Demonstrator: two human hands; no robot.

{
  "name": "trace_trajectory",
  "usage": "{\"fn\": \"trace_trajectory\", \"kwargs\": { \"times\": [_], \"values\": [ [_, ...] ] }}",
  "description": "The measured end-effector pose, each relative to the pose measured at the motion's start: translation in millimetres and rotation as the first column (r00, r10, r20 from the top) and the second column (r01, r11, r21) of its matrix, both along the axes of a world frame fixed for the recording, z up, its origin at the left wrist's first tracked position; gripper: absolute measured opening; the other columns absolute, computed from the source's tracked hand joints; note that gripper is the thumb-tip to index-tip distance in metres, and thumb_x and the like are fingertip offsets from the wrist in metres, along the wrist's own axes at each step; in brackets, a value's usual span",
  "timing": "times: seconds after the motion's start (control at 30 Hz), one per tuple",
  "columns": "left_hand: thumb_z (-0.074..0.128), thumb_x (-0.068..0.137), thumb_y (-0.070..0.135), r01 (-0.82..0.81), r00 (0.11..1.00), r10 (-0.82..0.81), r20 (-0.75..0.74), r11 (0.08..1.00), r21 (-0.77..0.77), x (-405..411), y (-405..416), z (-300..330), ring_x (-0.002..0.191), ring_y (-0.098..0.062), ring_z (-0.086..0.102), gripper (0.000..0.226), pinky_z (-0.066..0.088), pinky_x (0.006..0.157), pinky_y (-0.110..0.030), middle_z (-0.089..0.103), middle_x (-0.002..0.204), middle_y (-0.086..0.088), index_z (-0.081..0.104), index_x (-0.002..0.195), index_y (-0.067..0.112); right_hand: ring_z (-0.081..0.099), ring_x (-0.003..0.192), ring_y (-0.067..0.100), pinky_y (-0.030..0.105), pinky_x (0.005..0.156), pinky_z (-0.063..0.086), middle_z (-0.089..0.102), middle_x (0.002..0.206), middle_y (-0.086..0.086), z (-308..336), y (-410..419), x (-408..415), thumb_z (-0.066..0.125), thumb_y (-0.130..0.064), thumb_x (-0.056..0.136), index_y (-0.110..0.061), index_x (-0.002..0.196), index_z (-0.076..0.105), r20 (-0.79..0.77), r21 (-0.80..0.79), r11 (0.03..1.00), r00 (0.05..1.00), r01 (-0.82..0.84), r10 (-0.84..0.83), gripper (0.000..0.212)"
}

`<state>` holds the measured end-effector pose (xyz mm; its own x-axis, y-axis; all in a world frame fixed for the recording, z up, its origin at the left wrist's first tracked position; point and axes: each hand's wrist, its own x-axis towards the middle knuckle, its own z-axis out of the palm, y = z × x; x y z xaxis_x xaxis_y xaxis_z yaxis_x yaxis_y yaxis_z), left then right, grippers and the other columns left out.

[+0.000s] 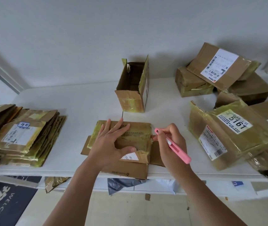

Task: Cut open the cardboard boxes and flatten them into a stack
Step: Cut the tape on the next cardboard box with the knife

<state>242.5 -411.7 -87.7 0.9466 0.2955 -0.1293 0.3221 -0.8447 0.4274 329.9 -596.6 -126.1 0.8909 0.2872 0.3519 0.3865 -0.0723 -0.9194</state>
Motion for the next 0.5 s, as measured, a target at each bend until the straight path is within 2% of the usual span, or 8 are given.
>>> {"fn": "trace_trajectory", "kwargs": {
  "times": [0.1,0.17,0.5],
  "values": [
    [0.028,0.047,0.104,0.003,1.0,-0.003,0.02,1.0,0.003,-1,-1,-2,0.147,-0.007,-0.019,0.104,-0.014,0.115,-0.027,0.001,0.156,0.029,0.018,0.14,0.056,0.063,0.056,0.03,0.044,0.048,0.047,0.062,0.064,0.012,2,-5,-3,0.052,-0.018,0.095,-0.007,0.081,0.047,0.012,-0.02,0.999,0.999,-0.031,0.031,0.018],
    [0.021,0.044,0.106,0.0,1.0,0.0,0.026,1.0,-0.003,-2,0,-4,0.147,-0.008,-0.019,0.107,-0.014,0.116,-0.028,0.001,0.155,0.029,0.017,0.139,0.057,0.059,0.054,0.031,0.045,0.048,0.045,0.058,0.061,0.015,4,-8,-9,0.052,-0.017,0.095,-0.007,0.08,0.046,0.013,-0.036,0.998,0.998,-0.056,0.056,0.019],
    [0.025,0.044,0.106,-0.008,1.0,0.009,0.028,0.999,-0.037,-2,0,-5,0.147,-0.008,-0.018,0.109,-0.012,0.118,-0.031,0.002,0.154,0.03,0.019,0.14,0.055,0.055,0.052,0.03,0.043,0.048,0.044,0.056,0.061,0.019,13,-17,-25,0.053,-0.005,0.098,-0.007,0.078,0.045,-0.045,-0.047,0.993,0.993,-0.112,0.11,0.021]
  ]
}}
